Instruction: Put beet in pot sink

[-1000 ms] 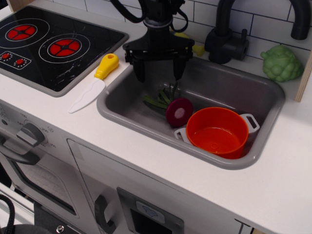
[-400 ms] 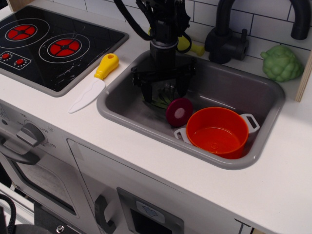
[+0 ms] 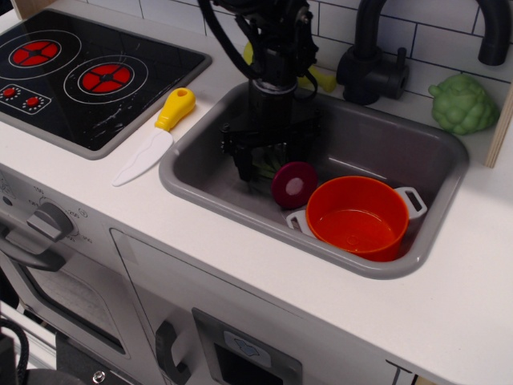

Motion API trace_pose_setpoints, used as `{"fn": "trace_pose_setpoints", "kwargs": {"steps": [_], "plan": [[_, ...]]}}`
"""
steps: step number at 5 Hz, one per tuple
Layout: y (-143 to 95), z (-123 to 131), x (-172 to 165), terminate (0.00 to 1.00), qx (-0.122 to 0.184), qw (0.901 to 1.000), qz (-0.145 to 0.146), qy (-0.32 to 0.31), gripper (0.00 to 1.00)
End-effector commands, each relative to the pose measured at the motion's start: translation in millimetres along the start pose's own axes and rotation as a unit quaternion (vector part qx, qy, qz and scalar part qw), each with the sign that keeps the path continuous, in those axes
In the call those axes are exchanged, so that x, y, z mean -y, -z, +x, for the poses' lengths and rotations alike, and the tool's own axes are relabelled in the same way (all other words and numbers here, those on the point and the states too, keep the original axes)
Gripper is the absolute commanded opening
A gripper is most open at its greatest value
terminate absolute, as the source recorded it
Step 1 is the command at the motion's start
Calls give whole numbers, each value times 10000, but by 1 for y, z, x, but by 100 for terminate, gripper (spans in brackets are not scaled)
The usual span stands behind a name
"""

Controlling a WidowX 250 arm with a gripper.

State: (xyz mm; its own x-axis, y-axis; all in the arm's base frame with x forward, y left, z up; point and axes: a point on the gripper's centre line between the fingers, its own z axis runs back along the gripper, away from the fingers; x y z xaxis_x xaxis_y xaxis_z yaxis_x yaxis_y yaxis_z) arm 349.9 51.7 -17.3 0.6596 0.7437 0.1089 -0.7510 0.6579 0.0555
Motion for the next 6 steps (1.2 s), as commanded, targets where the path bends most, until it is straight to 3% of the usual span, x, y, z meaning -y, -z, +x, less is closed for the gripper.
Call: {"fn": "trace_pose_setpoints", "kwargs": {"steps": [1,3,4,5,6], "plan": [[-20,8,5,0,322,9984,-428,156,0],[-45,18,6,0,619,9963,-584,149,0],[-72,26,9,0,560,9952,-787,-126,0],[-90,19,17,0,319,9952,-900,-196,0],[-97,-2,28,0,291,9951,-946,-18,0]]}}
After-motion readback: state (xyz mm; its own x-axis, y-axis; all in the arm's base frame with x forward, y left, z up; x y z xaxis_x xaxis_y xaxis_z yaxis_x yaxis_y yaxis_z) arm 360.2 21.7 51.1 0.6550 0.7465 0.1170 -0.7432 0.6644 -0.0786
